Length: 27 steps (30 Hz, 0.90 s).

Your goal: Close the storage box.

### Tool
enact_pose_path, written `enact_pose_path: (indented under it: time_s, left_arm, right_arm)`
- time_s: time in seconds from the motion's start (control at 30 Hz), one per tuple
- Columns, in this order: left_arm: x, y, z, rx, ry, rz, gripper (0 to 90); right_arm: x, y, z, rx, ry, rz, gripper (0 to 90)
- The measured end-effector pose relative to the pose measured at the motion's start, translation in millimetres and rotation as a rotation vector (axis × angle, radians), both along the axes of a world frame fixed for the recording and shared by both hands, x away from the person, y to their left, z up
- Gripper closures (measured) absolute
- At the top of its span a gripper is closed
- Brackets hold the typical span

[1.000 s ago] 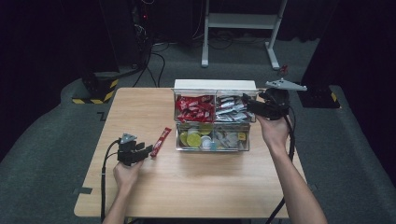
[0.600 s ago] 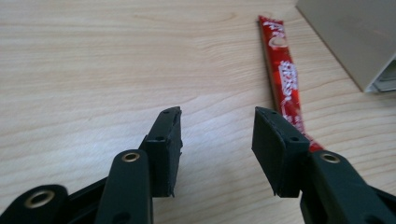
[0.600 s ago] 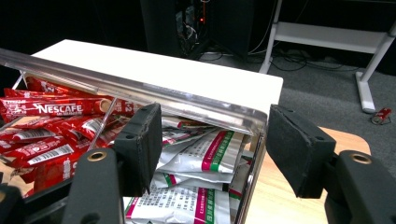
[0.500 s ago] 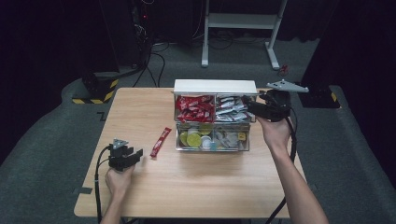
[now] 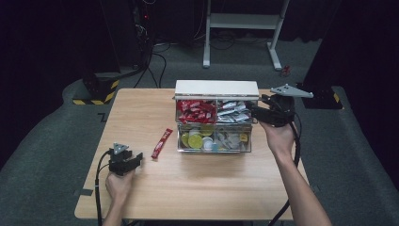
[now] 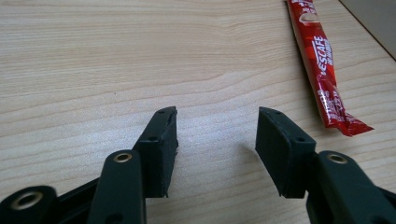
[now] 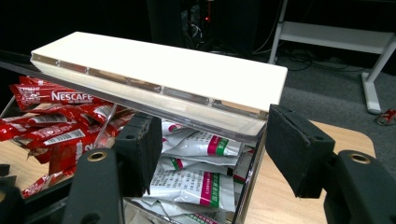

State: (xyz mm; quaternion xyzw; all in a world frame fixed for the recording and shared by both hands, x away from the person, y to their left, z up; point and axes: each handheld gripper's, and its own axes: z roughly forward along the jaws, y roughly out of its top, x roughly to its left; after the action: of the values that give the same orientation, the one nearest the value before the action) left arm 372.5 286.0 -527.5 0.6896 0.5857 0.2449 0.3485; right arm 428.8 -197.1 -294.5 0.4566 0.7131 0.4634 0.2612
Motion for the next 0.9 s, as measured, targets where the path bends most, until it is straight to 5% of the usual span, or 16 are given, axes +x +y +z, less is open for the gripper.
enact_pose_path:
  time_s: [0.27,0.9]
  left_arm:
    - [0.5,-9.0,-0.2,0.078,0.007,-0.02,39.1]
    - [1.5,-10.2,-0.4,0.062,0.013,-0.016,33.2]
  right_arm:
    - [-6.0,-2.1,-0.8,0.004,-0.004,0.01,37.0]
    - [-12.9,-4.7,-9.7,0.007,0.013,0.018,37.8]
